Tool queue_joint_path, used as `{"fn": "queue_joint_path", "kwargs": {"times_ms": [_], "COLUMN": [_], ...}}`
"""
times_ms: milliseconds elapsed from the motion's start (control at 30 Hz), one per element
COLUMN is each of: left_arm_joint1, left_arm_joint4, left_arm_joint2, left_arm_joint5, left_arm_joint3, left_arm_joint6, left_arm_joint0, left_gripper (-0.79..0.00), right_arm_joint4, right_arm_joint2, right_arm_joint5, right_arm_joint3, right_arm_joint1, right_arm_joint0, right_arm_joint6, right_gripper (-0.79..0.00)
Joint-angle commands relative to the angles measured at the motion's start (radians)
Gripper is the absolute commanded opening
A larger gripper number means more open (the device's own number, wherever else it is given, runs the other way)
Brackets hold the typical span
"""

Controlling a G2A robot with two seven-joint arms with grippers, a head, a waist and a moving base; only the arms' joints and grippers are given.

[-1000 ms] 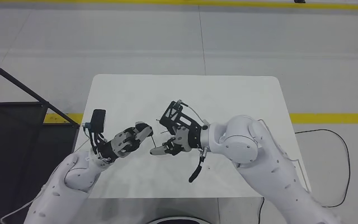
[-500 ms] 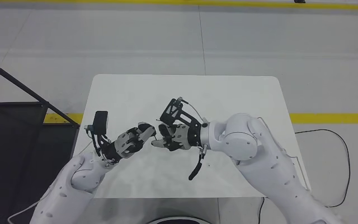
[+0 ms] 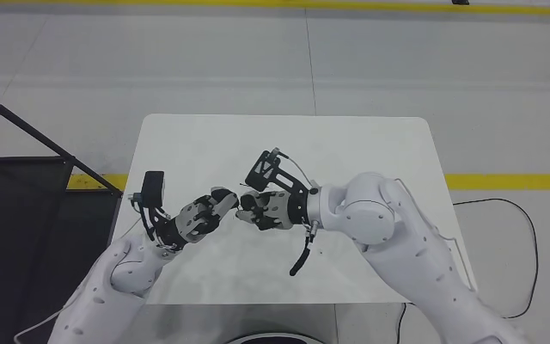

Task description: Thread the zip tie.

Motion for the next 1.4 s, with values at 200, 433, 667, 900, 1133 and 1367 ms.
{"fn": "queue_joint_path", "kwargs": {"times_ms": [200, 433, 667, 900, 1133, 1367], "left_arm_joint1": [-0.007, -0.012, -0.017, -0.021, -0.023, -0.024], "left_arm_joint4": [0.007, 0.014, 0.019, 0.023, 0.037, 0.036], "left_arm_joint2": [-0.007, -0.013, -0.019, -0.025, -0.033, -0.037], "left_arm_joint5": [-0.003, -0.007, -0.008, -0.014, -0.048, -0.091], "left_arm_joint3": [-0.001, -0.002, -0.003, -0.001, 0.022, 0.044], "left_arm_joint6": [0.010, 0.019, 0.021, 0.015, -0.003, -0.026], "left_arm_joint0": [0.005, 0.009, 0.014, 0.015, 0.007, -0.005], "left_gripper": [-0.785, -0.785, -0.785, -0.449, -0.428, -0.468], "right_arm_joint4": [0.017, 0.032, 0.043, 0.045, 0.043, 0.038], "right_arm_joint2": [-0.003, -0.005, -0.006, -0.003, 0.004, 0.007], "right_arm_joint5": [0.000, -0.006, -0.015, -0.021, -0.026, -0.033], "right_arm_joint3": [0.010, 0.018, 0.024, 0.021, 0.012, 0.004], "right_arm_joint1": [-0.001, -0.002, -0.002, -0.001, 0.003, 0.007], "right_arm_joint0": [0.008, 0.015, 0.020, 0.020, 0.011, 0.008], "right_arm_joint6": [0.010, 0.019, 0.021, 0.026, 0.028, 0.043], "right_gripper": [-0.705, -0.760, -0.785, -0.785, -0.785, -0.785]}}
